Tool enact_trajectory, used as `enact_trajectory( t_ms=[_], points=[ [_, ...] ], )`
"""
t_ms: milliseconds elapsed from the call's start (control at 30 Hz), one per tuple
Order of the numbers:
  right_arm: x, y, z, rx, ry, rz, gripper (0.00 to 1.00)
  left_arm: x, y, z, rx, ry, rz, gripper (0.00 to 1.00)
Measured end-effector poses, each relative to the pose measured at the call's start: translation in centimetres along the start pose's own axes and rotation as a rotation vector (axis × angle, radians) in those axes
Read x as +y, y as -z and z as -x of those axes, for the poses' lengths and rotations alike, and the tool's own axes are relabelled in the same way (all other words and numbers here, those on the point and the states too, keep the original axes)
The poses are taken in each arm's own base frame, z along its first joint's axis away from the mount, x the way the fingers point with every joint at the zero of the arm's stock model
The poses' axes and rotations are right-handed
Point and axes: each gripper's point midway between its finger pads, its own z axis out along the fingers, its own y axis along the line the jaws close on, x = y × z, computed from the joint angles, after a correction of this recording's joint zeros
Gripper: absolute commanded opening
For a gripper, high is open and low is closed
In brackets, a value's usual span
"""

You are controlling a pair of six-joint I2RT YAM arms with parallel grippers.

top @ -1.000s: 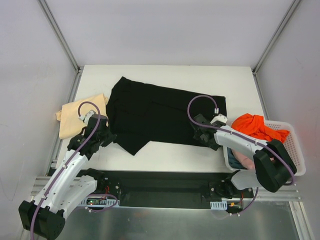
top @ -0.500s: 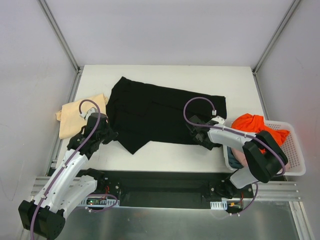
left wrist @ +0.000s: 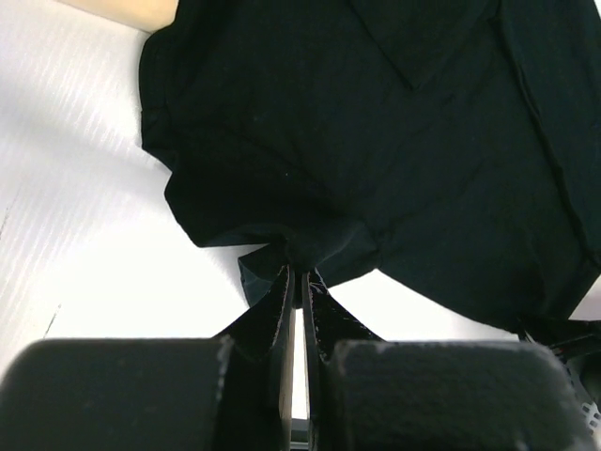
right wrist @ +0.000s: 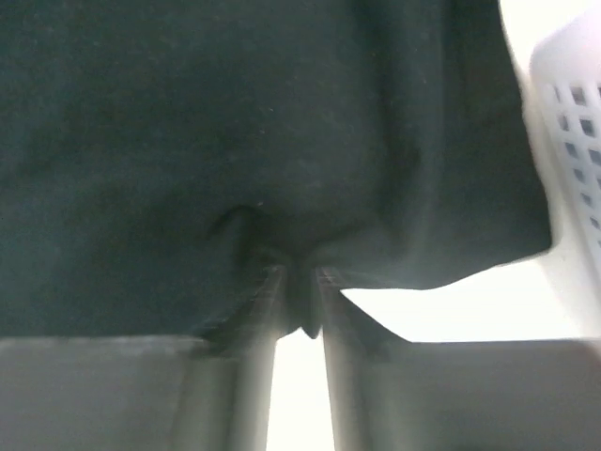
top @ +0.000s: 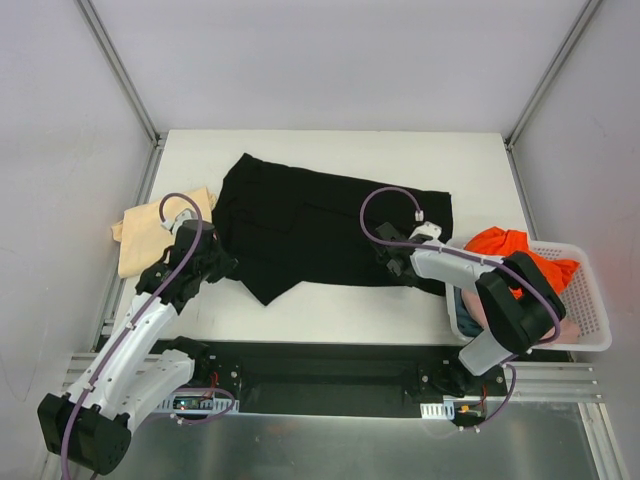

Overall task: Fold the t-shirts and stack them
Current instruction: Grap the side of the flattened tshirt closest away from the robot with both arms, then fold the other side of the tshirt into a rectangle

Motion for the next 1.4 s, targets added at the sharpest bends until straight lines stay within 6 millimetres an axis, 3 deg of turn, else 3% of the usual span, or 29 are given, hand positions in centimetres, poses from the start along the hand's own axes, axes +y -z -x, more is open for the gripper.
enact_trajectory(
  t_ms=[400, 800, 1000, 1333, 1400],
  points=[
    [-0.1, 0.8, 1.9, 0.001, 0.244, -0.054, 0.01, -1.6, -0.6, 1.1, -0.007, -0.004, -0.009, 0.00],
    [2.5, 2.0, 5.5, 0.106, 0.362, 0.006, 0.01, -7.7, -2.5, 7.0, -0.097, -0.091, -0.045, 0.00],
    [3.4, 1.5, 6.3, 0.212, 0.377, 0.073, 0.01, -12.6, -6.5, 10.9, -0.124, -0.206, -0.046, 0.00],
    [5.0, 0.7, 8.8, 0.276, 0.398, 0.144, 0.03, -20.3, -18.2, 15.5, -0.126, -0.396, -0.074, 0.00],
    [5.2, 0.2, 9.4, 0.287, 0.392, 0.148, 0.10, -21.2, -20.6, 15.8, -0.125, -0.420, -0.079, 0.03]
  ],
)
